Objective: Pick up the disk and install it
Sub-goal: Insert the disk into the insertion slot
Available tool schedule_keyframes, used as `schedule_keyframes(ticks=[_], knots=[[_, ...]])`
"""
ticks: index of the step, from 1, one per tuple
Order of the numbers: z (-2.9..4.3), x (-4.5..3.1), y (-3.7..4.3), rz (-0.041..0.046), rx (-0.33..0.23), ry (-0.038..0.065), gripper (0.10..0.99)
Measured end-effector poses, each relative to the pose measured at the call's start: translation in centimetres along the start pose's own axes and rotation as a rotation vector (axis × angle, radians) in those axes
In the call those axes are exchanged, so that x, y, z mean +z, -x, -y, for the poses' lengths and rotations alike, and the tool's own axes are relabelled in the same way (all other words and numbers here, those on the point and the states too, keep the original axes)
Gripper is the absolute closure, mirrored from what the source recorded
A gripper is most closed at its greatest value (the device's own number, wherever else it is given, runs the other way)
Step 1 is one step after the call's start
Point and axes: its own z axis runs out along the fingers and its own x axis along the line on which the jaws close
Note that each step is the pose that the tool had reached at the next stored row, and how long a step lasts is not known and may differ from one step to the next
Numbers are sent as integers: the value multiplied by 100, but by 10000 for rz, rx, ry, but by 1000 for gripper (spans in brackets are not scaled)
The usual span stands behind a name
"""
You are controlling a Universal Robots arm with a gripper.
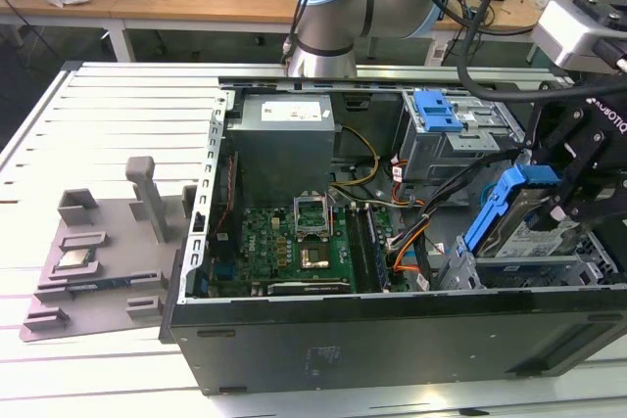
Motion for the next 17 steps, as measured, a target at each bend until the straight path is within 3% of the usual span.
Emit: schedule_keyframes(ticks=[4,5,9,10,11,12,14,17], knots=[[0,1,0,1,-1,0,710],[0,2,0,2,0,0,647],[0,2,0,1,0,0,647],[0,2,0,0,0,0,725],[0,3,0,0,0,0,725],[0,3,0,1,0,1,788],[1,4,0,1,0,0,980],[1,6,0,1,0,1,980]])
